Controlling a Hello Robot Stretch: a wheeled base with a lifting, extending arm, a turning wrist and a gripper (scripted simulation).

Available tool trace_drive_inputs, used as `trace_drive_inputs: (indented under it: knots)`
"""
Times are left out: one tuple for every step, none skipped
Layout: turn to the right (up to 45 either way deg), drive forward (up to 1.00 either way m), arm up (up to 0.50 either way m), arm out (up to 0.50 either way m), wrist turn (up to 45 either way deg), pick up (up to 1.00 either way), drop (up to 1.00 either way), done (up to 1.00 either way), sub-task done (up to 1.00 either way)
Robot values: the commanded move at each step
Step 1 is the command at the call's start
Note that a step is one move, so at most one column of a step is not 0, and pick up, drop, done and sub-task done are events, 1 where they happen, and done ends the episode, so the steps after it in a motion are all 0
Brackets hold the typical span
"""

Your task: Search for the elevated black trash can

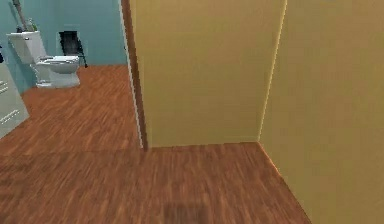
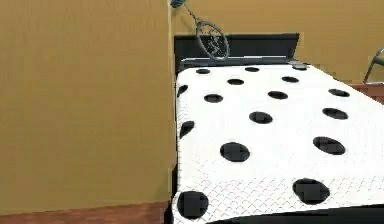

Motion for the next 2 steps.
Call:
trace_drive_inputs:
  knots:
    - [-27.0,0.00,0.00,0.00,0.0,0.00,0.00,0.00,0.00]
    - [0.0,1.00,0.00,0.00,0.0,0.00,0.00,0.00,0.00]
